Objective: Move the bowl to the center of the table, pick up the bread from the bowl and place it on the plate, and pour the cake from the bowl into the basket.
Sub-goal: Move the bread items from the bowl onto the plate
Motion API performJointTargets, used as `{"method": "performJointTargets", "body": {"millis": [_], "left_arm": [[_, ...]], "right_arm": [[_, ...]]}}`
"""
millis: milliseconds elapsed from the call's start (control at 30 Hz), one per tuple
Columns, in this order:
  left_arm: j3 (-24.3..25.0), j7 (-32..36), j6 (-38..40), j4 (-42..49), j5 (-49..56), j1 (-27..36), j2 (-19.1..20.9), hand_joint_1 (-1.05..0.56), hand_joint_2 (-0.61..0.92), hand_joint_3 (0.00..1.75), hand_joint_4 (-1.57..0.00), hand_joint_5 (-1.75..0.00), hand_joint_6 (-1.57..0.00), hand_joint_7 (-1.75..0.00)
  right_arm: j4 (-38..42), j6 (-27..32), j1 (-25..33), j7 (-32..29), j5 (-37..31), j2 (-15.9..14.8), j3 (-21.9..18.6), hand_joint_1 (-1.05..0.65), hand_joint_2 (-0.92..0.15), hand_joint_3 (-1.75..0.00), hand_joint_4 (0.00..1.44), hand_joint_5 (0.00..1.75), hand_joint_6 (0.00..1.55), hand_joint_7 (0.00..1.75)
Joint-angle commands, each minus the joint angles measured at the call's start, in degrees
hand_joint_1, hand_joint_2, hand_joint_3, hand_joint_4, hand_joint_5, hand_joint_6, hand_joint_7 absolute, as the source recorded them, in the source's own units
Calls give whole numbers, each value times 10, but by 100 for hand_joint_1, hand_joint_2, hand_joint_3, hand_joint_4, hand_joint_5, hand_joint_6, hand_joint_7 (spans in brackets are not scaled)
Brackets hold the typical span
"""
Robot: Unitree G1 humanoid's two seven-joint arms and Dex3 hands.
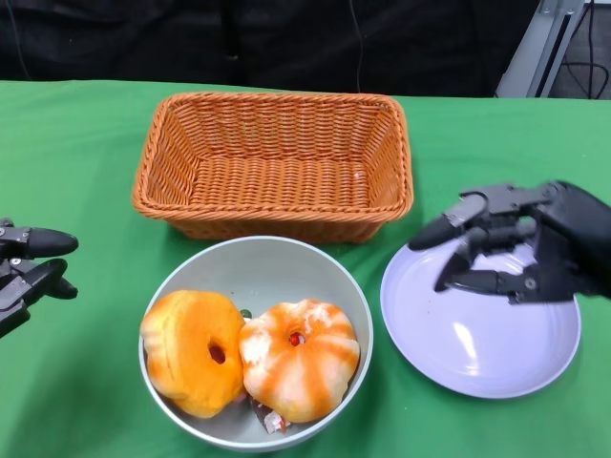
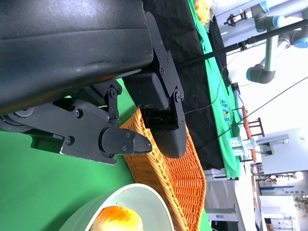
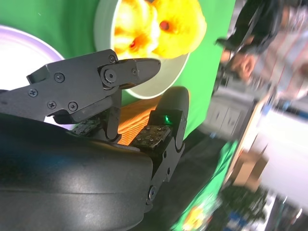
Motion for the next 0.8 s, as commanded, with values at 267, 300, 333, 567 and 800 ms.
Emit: {"method": "performJointTargets", "body": {"millis": [267,300,333,567,800], "left_arm": [[0,-10,-20,4,-7,14,3,-11,91,27,-78,-126,-99,-67],[0,-11,-21,5,-8,14,4,-11,91,27,-78,-127,-99,-67],[0,-13,-21,6,-10,13,4,-12,92,27,-78,-127,-98,-68],[-1,-20,-21,10,-19,11,5,-11,92,28,-77,-127,-97,-70],[-3,-16,-28,14,-16,11,3,-11,92,28,-77,-128,-96,-71]], "right_arm": [[65,-5,-89,37,-13,-10,35,-58,-86,0,75,28,74,1],[73,-15,-92,37,-13,-5,36,-59,-86,0,75,27,73,1],[79,-24,-94,35,-15,-1,39,-61,-86,0,75,26,73,1],[107,-75,-117,55,-55,6,86,-69,-88,-1,70,21,70,0],[154,-129,-166,72,-98,15,128,-75,-90,-1,66,15,67,0]]}}
